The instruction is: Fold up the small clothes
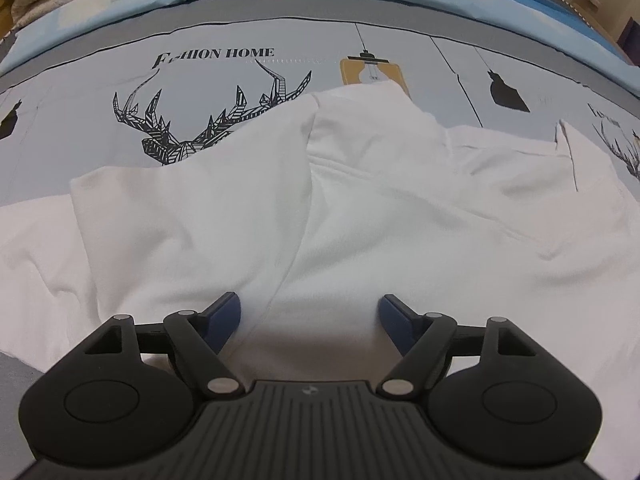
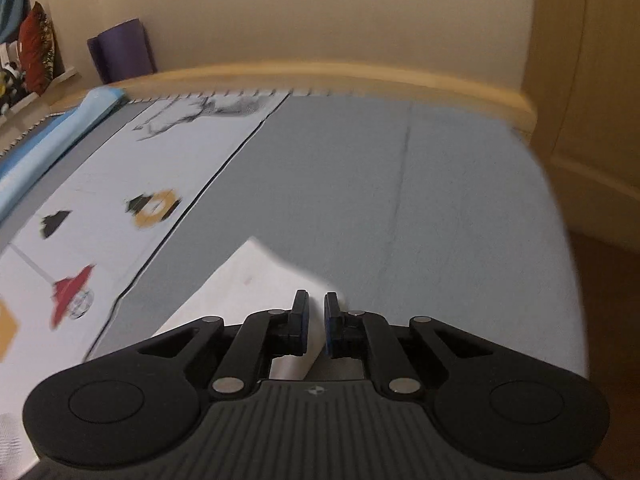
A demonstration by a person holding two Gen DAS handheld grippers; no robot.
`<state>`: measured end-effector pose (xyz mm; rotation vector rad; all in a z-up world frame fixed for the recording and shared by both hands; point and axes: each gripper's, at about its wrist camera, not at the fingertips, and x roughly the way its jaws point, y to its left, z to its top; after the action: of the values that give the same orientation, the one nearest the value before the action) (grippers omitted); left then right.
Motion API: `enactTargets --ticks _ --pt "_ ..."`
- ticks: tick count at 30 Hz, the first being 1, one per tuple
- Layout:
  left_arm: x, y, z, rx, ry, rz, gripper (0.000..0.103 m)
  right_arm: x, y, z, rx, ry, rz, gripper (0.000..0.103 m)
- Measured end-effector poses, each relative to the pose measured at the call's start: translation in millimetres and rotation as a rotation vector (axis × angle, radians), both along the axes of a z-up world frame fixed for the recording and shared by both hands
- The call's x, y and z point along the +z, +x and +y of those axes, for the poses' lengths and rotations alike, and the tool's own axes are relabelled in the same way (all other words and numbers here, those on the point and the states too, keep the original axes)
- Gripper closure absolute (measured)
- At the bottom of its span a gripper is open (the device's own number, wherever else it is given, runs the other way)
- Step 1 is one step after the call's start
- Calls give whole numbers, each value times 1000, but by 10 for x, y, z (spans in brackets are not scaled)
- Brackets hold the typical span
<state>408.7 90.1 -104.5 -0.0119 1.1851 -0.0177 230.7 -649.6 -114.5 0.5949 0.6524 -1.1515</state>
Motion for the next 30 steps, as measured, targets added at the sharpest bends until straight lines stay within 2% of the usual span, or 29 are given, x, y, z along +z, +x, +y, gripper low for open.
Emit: enactTargets --ticks 2,4,6,7,10,12,13,15,18,20,21,23,26,27,29,30 --pt "16 -15 36 2 -11 0 22 -45 -148 -125 -79 47 -8 97" --pt "30 -20 75 5 -16 0 22 7 -230 -101 -107 82 -82 93" --pt "40 -18 108 12 -14 1 22 65 -201 -34 -84 156 -176 81" --pt "43 -16 117 16 -14 3 22 72 -205 2 -76 186 -211 69" --pt "70 -35 106 13 -17 -3 22 18 -134 46 -48 244 -220 67" --pt "103 -55 87 8 -23 -13 22 -96 -97 34 -42 281 -211 79" --pt "131 -65 76 5 -25 -20 22 -103 -69 39 -25 260 -194 99" --pt "218 -94 45 -6 -35 -39 22 -87 -39 24 -5 213 -214 100" --pt "364 -149 0 -36 -67 -72 22 -96 -47 -75 -58 166 -181 100" --pt "430 -174 16 -42 -78 -91 22 -95 -47 -78 -82 182 -177 98" --pt "444 -174 38 -33 -79 -94 22 -55 -23 -49 -89 163 -157 94" --pt "462 -174 149 12 -79 -98 22 90 34 64 -94 77 -104 73" --pt "469 -169 396 103 -112 -95 28 359 201 413 7 -41 -99 71" --pt "456 -171 491 132 -125 -89 33 436 301 567 94 -39 -129 71" --pt "406 -183 649 199 -150 -58 36 529 558 903 305 11 -188 71" --pt "377 -193 723 233 -163 -37 37 556 728 1137 449 59 -210 69"
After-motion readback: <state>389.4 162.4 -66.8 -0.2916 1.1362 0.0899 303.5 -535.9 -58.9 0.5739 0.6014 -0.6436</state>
